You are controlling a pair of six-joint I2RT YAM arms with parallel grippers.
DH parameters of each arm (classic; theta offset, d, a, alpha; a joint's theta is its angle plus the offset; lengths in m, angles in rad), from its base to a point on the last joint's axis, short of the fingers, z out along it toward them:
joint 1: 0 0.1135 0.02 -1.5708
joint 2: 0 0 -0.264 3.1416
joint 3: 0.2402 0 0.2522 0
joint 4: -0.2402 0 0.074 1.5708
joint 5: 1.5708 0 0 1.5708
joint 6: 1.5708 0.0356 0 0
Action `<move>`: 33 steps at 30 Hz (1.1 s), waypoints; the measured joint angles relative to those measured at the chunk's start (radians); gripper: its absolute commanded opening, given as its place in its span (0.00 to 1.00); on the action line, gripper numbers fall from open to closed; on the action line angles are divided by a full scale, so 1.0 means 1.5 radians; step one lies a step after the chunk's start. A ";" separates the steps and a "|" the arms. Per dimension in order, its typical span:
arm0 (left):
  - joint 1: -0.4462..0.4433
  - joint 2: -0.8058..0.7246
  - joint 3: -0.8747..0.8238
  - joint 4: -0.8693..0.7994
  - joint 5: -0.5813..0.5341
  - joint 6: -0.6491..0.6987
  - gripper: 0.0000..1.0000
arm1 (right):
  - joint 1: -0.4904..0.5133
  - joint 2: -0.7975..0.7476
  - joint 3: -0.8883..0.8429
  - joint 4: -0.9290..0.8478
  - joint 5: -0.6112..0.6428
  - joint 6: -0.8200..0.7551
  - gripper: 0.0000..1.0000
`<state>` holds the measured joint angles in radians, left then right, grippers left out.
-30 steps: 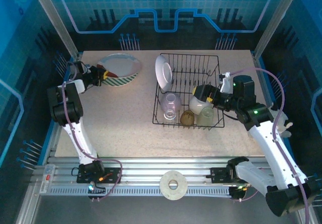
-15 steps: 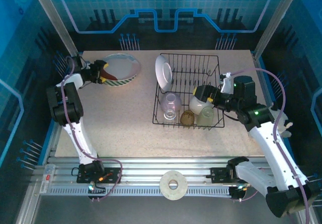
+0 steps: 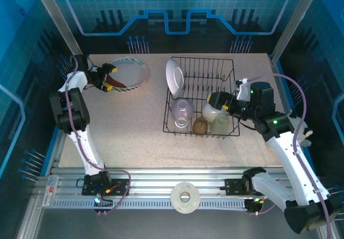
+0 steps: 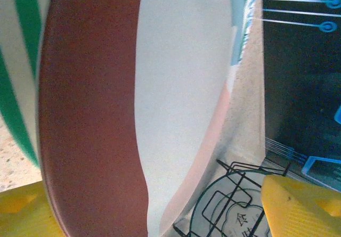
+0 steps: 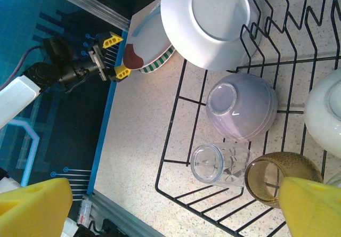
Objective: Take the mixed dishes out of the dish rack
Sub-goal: Place the plate on the plate.
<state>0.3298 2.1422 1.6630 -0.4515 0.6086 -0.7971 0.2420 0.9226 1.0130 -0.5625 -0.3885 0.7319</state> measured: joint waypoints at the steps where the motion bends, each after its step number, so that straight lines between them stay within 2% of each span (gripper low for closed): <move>1: 0.000 0.003 0.001 -0.006 -0.002 0.002 0.87 | 0.000 -0.001 0.000 -0.001 0.001 0.000 1.00; 4: 0.000 0.012 0.002 -0.018 -0.004 0.008 0.89 | 0.000 -0.002 0.000 -0.009 0.011 0.000 1.00; 9: 0.000 0.032 0.020 -0.041 -0.009 0.015 0.99 | 0.000 -0.002 0.000 -0.030 0.033 -0.004 1.00; 16: 0.000 0.037 0.036 -0.057 -0.012 0.026 0.99 | 0.011 0.004 0.004 -0.065 0.074 -0.016 1.00; 28: -0.001 0.040 0.072 -0.112 -0.049 0.050 0.99 | 0.154 0.125 0.120 -0.149 0.258 -0.071 1.00; 33: -0.007 -0.029 0.013 -0.144 -0.094 0.067 0.99 | 0.209 0.229 0.212 -0.158 0.335 -0.097 1.00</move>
<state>0.3191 2.0983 1.6821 -0.6670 0.4675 -0.6971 0.5552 1.2667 1.3315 -0.8001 0.1146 0.5861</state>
